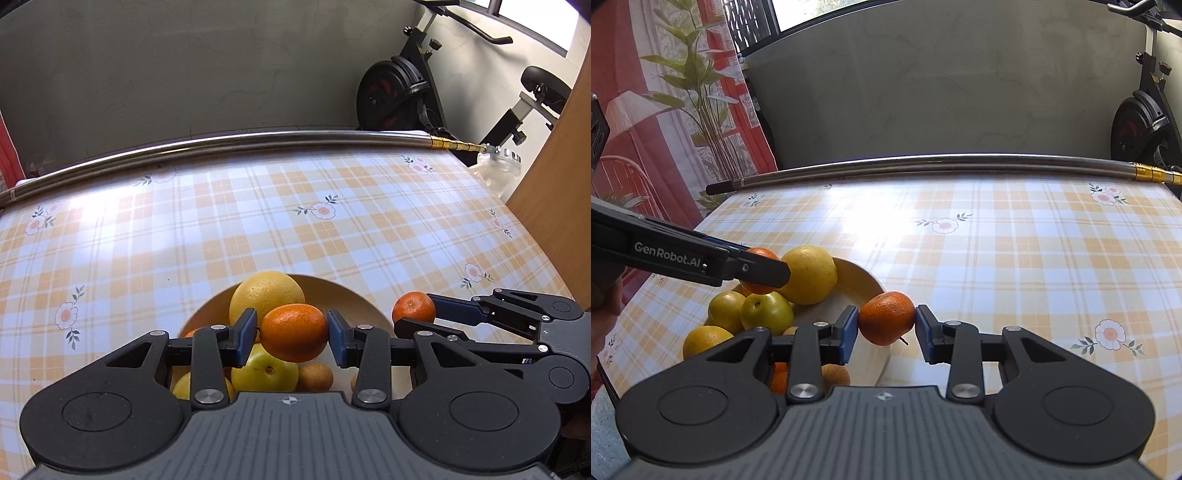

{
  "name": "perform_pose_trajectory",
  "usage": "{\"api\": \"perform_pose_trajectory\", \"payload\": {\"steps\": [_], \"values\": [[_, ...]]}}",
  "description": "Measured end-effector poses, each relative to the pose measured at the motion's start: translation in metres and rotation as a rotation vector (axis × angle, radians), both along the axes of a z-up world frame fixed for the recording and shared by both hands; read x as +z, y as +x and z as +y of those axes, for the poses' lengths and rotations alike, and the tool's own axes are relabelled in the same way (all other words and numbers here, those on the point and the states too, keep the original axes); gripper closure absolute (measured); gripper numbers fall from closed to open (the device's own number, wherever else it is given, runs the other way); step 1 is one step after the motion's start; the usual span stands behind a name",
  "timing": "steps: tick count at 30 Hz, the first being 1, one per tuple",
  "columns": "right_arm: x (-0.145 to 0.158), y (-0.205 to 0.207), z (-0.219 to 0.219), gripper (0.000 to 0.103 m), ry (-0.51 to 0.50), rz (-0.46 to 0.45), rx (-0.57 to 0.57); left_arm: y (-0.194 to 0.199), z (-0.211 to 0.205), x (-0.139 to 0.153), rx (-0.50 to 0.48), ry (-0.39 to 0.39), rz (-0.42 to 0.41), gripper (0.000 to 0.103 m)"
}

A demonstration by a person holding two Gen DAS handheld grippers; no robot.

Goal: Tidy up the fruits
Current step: 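Carry both tangerines over the plate and open both grippers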

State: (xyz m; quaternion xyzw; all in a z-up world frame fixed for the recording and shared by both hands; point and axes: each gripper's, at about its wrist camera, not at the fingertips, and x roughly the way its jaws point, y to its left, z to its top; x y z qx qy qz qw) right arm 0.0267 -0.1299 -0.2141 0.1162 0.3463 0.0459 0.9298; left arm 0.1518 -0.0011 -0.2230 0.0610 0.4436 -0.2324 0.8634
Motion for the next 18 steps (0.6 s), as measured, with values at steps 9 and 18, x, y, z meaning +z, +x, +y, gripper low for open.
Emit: {"api": "perform_pose_trajectory", "payload": {"steps": [9, 18], "values": [[-0.008, 0.001, -0.009, 0.066, 0.026, 0.017, -0.014, 0.005, -0.03, -0.012, -0.064, -0.001, 0.015, 0.06], [-0.01, -0.004, -0.012, 0.066, 0.042, 0.017, -0.017, 0.005, -0.041, -0.013, -0.087, -0.005, 0.011, 0.06]]}}
